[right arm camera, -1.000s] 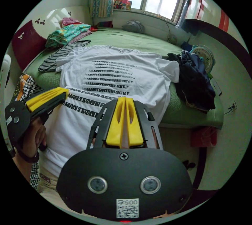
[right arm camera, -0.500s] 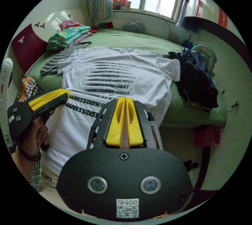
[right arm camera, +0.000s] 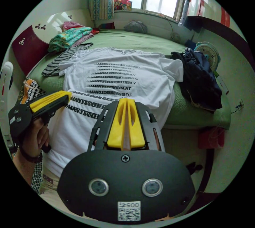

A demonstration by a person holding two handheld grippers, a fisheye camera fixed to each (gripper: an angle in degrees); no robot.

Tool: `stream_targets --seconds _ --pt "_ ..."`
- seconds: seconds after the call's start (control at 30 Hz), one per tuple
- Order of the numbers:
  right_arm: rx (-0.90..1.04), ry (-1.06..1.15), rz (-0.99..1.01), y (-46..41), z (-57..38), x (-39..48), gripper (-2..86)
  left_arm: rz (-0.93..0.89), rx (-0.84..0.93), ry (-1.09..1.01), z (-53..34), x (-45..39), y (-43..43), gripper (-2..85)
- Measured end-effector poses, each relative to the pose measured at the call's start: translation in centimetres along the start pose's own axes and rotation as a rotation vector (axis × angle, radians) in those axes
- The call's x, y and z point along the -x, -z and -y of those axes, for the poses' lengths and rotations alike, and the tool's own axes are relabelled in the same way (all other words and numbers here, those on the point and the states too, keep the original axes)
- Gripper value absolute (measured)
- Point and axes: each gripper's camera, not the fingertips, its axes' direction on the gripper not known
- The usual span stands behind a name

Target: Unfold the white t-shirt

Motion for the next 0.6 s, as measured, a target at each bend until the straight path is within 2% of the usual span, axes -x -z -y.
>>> stream_targets --seconds 0.6 --pt "-0.001 -0.004 0.003 -0.33 -0.62 -0.66 -1.0 -0.046 -0.002 0.021 -0.27 1.01 0.16 -0.7"
